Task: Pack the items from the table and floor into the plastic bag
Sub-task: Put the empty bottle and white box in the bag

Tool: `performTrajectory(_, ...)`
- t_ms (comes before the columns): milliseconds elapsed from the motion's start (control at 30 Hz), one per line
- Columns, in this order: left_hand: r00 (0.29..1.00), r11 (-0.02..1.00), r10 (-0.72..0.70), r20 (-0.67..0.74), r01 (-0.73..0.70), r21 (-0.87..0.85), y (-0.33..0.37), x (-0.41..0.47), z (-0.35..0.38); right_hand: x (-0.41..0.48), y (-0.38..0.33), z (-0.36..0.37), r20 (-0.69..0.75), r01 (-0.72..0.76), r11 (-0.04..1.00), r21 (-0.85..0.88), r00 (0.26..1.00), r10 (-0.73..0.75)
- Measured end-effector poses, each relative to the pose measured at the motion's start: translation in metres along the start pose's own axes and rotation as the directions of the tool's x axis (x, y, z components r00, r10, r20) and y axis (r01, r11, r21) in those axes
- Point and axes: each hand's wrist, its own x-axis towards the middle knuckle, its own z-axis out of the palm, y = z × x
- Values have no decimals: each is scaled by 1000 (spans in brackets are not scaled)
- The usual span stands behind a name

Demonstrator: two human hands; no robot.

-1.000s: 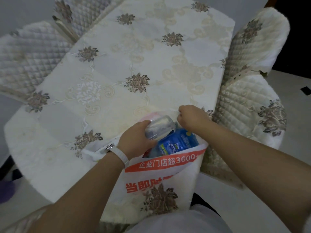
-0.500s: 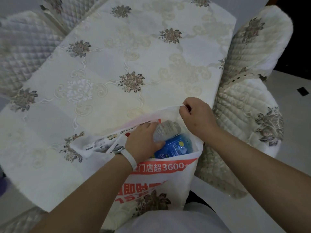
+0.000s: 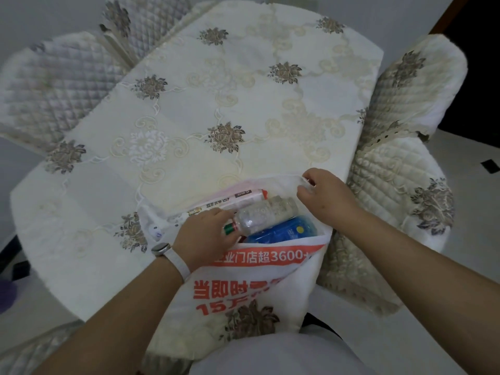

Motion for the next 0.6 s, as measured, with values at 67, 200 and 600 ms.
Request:
performTrajectory(67, 1000, 994, 5, 4, -6, 113, -16, -15, -8, -9, -1, 0, -6, 20, 999, -48, 1000, -20)
performTrajectory(200, 996, 985, 46, 82, -59, 164, -44, -49, -23, -39, -9, 2, -75, 249, 946, -207, 960, -269)
performTrajectory(600, 941, 964, 266, -211, -259, 61, -66, -118, 9, -117, -46, 35, 374, 473, 826, -306, 858, -352)
